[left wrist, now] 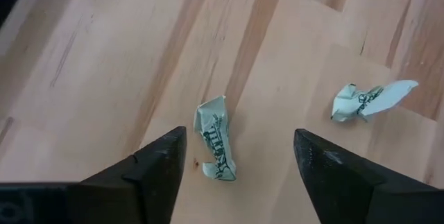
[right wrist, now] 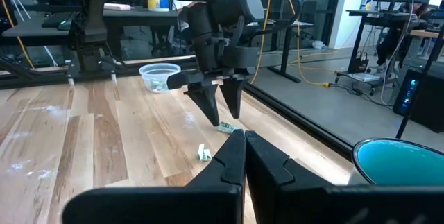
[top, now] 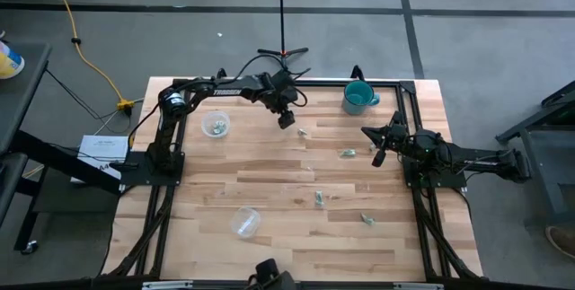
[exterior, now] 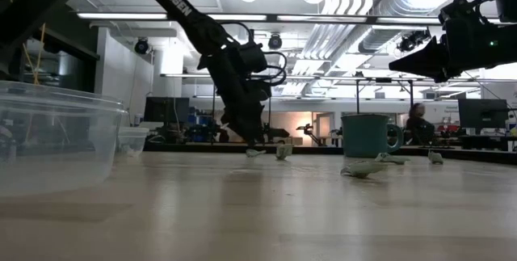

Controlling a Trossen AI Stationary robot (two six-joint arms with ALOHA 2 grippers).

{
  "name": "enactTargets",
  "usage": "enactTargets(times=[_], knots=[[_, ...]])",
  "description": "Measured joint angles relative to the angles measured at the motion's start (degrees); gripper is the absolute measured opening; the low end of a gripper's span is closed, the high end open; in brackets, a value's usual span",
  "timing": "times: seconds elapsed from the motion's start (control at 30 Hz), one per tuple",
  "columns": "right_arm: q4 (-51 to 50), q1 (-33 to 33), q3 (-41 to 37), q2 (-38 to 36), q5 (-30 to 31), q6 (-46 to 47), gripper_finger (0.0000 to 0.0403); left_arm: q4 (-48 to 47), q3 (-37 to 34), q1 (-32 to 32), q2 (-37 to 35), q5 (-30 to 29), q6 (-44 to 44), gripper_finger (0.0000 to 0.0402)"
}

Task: Pick and place Stevia / Truvia into bins
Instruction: Put the stevia packet into the top transparent container

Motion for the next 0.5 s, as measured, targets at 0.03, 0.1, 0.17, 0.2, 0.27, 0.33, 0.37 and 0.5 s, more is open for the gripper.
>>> enactTargets(times=[0.03, 0.1, 0.17, 0.2, 0.27, 0.33, 0.37, 0.5], knots=[[0.0, 0.0, 0.0, 0.0, 0.0, 0.0, 0.0000, -0.1, 0.2, 0.0, 0.0, 0.0, 0.0, 0.0313], [0.1, 0.0, 0.0, 0.0, 0.0, 0.0, 0.0000, 0.0, 0.3, 0.0, 0.0, -0.1, 0.0, 0.0330], [0.1, 0.0, 0.0, 0.0, 0.0, 0.0, 0.0000, -0.3, 0.3, 0.0, 0.0, -0.1, -0.1, 0.0346], [0.1, 0.0, 0.0, 0.0, 0.0, 0.0, 0.0000, -0.4, 0.3, 0.0, 0.0, 0.2, -0.1, 0.0353], [0.1, 0.0, 0.0, 0.0, 0.0, 0.0, 0.0000, -0.9, 0.3, 0.0, 0.0, 0.8, -0.4, 0.0363], [0.1, 0.0, 0.0, 0.0, 0.0, 0.0, 0.0000, -2.3, 0.3, 0.0, 0.0, 1.6, -1.1, 0.0368], [0.1, 0.0, 0.0, 0.0, 0.0, 0.0, 0.0000, -3.1, 0.3, 0.0, 0.0, 1.6, -1.5, 0.0368], [0.2, 0.0, 0.0, 0.0, 0.3, 0.0, 0.0000, -6.0, 0.3, 0.0, 0.3, 0.0, -1.6, 0.0364]])
